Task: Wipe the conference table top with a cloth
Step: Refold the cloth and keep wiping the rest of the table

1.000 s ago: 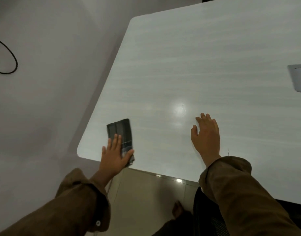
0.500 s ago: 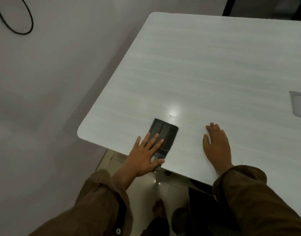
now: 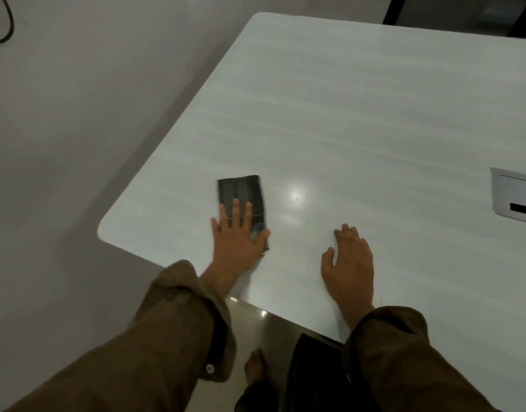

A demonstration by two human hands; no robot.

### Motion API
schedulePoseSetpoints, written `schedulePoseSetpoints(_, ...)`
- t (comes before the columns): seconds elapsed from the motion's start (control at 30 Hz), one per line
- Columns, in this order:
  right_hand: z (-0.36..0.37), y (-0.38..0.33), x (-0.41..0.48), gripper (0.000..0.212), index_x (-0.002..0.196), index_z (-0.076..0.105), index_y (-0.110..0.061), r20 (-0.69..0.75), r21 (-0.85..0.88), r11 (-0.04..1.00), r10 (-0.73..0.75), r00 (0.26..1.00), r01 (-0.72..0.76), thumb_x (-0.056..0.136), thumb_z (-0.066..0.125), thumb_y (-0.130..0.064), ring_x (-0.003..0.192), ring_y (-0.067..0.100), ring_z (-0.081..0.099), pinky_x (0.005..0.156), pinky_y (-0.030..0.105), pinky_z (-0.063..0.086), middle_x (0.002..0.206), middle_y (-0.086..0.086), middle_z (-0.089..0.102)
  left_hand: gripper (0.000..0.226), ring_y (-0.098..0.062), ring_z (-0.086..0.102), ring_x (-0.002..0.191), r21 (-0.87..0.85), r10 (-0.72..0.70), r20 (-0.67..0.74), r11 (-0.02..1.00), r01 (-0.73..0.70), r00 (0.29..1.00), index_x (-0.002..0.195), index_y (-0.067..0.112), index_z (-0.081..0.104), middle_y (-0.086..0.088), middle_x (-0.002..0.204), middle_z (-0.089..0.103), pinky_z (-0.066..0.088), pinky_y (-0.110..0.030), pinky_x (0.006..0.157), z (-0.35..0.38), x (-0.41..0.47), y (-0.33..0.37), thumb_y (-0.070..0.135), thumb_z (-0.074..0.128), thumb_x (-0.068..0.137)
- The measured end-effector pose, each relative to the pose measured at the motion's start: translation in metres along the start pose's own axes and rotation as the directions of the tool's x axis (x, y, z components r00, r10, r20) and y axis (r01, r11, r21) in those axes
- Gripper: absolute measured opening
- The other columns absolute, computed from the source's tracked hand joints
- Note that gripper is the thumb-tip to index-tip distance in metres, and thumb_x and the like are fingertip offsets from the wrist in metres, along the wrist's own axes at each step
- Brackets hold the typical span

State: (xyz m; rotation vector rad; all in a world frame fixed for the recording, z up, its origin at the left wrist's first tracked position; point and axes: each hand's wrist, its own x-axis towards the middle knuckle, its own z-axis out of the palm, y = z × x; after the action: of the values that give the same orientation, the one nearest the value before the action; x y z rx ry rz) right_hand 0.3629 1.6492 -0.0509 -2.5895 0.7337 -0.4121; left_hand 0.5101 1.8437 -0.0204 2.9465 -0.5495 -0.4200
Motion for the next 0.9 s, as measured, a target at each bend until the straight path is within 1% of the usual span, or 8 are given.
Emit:
schedulePoseSetpoints(0.13, -0.010, 0.015, 0.002, 0.043, 0.138, 0.053, -0.007, 0.100, 0.053, 0.994, -0.103, 0.990, 0.098, 0.097, 0.050, -0.019, 0.141, 0.029, 0.042, 0.120, 0.042, 0.026, 0.148, 0.014, 0.049, 0.078, -0.030, -0.017, 0.150, 0.061, 0.300, 0.000, 0.952, -0.299, 0.954, 0.157, 0.027, -0.003, -0.003, 0.165, -0.012, -0.003, -0.055, 0.121, 0.035, -0.042, 0.090, 0.070, 0.012, 0.094)
schedulePoseSetpoints(0.27, -0.059, 0.097, 0.015, 0.047, 0.135, 0.059, -0.007, 0.226, 0.139, 0.951, -0.302, 0.926, 0.276, 0.096, 0.044, -0.029, 0.136, 0.028, 0.049, 0.119, 0.030, 0.023, 0.146, 0.012, 0.052, 0.072, -0.027, -0.003, 0.152, 0.104, 0.417, -0.034, 0.905, -0.412, 0.908, 0.157, 0.030, 0.013, 0.002, 0.166, 0.004, 0.016, -0.057, 0.118, 0.040, -0.078, 0.062, 0.066, 0.024, 0.096)
schedulePoseSetpoints(0.33, -0.093, 0.165, 0.025, 0.051, 0.132, 0.061, -0.006, 0.172, 0.084, 0.977, -0.209, 0.963, 0.197, 0.095, 0.041, -0.035, 0.132, 0.032, 0.052, 0.117, 0.031, 0.022, 0.143, 0.015, 0.055, 0.073, -0.027, 0.005, 0.152, 0.107, 0.329, -0.037, 0.940, -0.324, 0.944, 0.156, 0.030, 0.019, 0.003, 0.165, 0.009, 0.022, -0.059, 0.115, 0.035, -0.092, 0.036, 0.069, 0.022, 0.095)
schedulePoseSetpoints(0.47, -0.151, 0.271, 0.023, 0.059, 0.142, 0.050, -0.011, 0.085, -0.067, 0.994, 0.096, 0.992, -0.090, 0.096, 0.036, -0.045, 0.143, 0.031, 0.038, 0.120, 0.045, 0.023, 0.153, 0.013, 0.043, 0.086, -0.026, -0.002, 0.152, 0.082, 0.000, -0.021, 0.997, 0.002, 1.000, 0.157, 0.028, 0.007, 0.004, 0.165, 0.000, 0.012, -0.056, 0.118, 0.021, -0.087, 0.026, 0.077, 0.010, 0.087)
schedulePoseSetpoints(0.57, -0.157, 0.289, 0.011, 0.059, 0.144, 0.047, -0.007, -0.006, -0.117, 0.987, 0.107, 0.994, -0.107, 0.098, 0.034, -0.042, 0.143, 0.032, 0.037, 0.120, 0.047, 0.024, 0.152, 0.016, 0.044, 0.088, -0.033, 0.001, 0.151, 0.076, -0.185, -0.099, 0.978, 0.193, 0.978, 0.158, 0.020, 0.010, -0.009, 0.165, 0.007, 0.013, -0.059, 0.118, 0.016, -0.044, 0.079, 0.070, 0.010, 0.086)
schedulePoseSetpoints(0.63, -0.153, 0.289, 0.012, 0.057, 0.143, 0.048, -0.007, -0.036, -0.109, 0.988, 0.110, 0.993, -0.113, 0.097, 0.036, -0.038, 0.142, 0.032, 0.038, 0.120, 0.045, 0.023, 0.151, 0.016, 0.046, 0.085, -0.035, 0.000, 0.151, 0.069, -0.190, -0.104, 0.978, 0.197, 0.976, 0.157, 0.017, 0.011, -0.013, 0.165, 0.008, 0.012, -0.059, 0.118, 0.017, -0.007, 0.128, 0.066, 0.012, 0.088)
schedulePoseSetpoints(0.77, -0.151, 0.297, 0.012, 0.054, 0.142, 0.049, -0.008, -0.051, -0.102, 0.989, 0.101, 0.994, -0.106, 0.096, 0.041, -0.034, 0.143, 0.030, 0.038, 0.120, 0.044, 0.024, 0.151, 0.014, 0.045, 0.081, -0.032, -0.003, 0.152, 0.038, 0.072, -0.105, 0.997, -0.069, 0.992, 0.157, 0.019, 0.012, -0.011, 0.165, 0.005, 0.006, -0.054, 0.119, 0.044, 0.031, 0.246, 0.065, 0.017, 0.091)
schedulePoseSetpoints(0.9, -0.151, 0.294, 0.014, 0.053, 0.143, 0.049, -0.009, -0.045, -0.100, 0.991, 0.088, 0.995, -0.092, 0.096, 0.043, -0.033, 0.144, 0.028, 0.037, 0.121, 0.042, 0.023, 0.152, 0.013, 0.044, 0.073, -0.023, -0.002, 0.153, 0.153, 0.491, -0.040, 0.864, -0.480, 0.870, 0.157, 0.025, 0.017, -0.001, 0.165, 0.007, 0.007, -0.050, 0.122, 0.060, 0.012, 0.269, 0.064, 0.024, 0.095)
